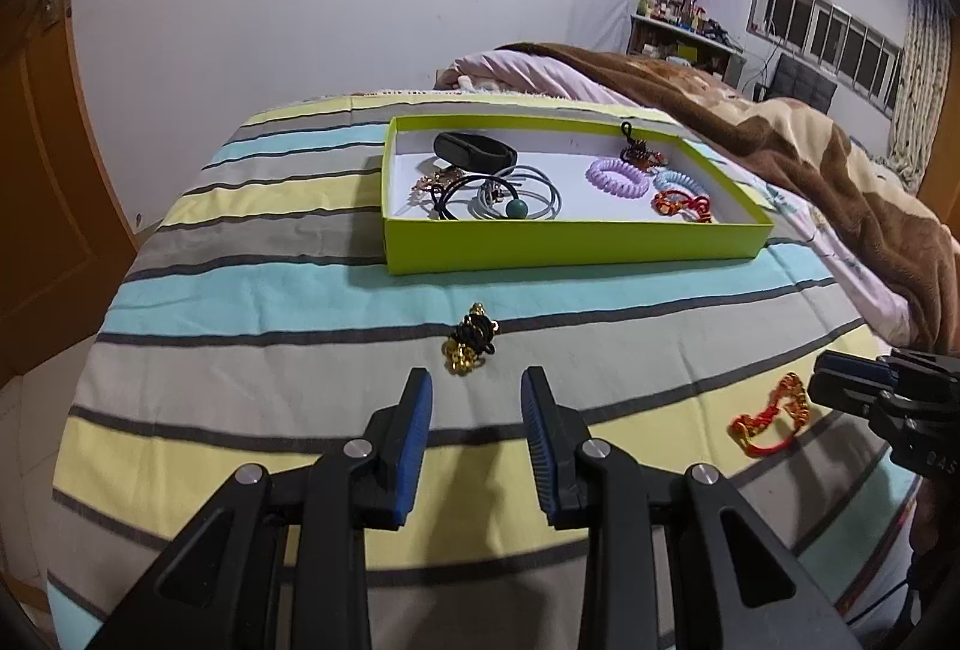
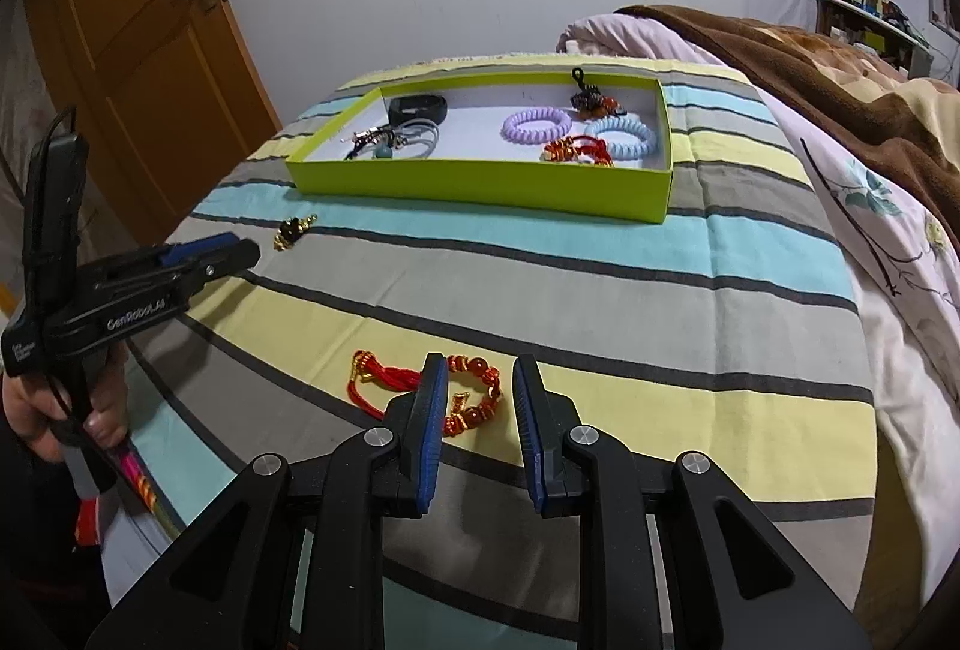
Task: Organize jewelry
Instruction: 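Grasp the small gold charm with the left tool while the right tool grasps the bracelet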
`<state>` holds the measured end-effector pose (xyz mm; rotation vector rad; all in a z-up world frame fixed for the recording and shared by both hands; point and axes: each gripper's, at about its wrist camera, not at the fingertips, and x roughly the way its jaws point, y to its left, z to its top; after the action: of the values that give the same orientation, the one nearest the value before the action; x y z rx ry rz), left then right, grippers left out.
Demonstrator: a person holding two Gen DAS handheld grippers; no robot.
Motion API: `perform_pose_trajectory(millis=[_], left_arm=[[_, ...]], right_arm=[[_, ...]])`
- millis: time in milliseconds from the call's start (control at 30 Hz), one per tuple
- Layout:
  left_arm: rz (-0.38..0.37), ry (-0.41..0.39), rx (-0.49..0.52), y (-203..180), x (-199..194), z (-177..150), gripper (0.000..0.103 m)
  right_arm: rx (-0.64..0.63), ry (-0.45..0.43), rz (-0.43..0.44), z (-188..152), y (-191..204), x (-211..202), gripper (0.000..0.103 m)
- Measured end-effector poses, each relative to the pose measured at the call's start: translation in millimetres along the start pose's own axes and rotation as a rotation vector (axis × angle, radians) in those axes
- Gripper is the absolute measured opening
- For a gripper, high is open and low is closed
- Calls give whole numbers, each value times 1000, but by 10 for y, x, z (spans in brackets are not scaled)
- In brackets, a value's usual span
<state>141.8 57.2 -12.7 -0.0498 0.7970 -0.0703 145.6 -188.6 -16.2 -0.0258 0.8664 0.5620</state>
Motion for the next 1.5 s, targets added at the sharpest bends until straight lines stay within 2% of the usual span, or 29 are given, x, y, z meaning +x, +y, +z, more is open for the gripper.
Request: perform_pose_trajectory(millis=[100, 200, 533, 600, 733, 767, 833, 1133, 1500], left_arm=[[8, 20, 11, -2, 98, 45, 32], [-13, 43, 5, 15, 169, 90, 32], [20, 83, 43, -23, 342, 180, 32], [28, 85, 53, -41, 355, 186, 32], [21, 85, 72, -74, 361, 191, 18], [19, 84, 76, -77, 358, 190, 18], [15, 82, 80, -84, 355, 189, 18], [-30, 40, 75, -167, 208, 151, 18], [-94, -52, 69, -320, -86, 238, 18]], right_arm=[[-7, 19, -5, -4, -2, 59, 23], [-24, 34, -5, -15, 26, 103, 23], [-113, 53, -63, 13, 148, 183, 23], [-121, 55, -75, 20, 161, 189, 18], [-124, 52, -81, 19, 164, 187, 17], [-121, 50, -81, 18, 164, 184, 10], [-113, 47, -79, 17, 148, 171, 9], [-82, 0, -70, 34, 106, 40, 9], [-35, -78, -70, 180, 11, -154, 9]])
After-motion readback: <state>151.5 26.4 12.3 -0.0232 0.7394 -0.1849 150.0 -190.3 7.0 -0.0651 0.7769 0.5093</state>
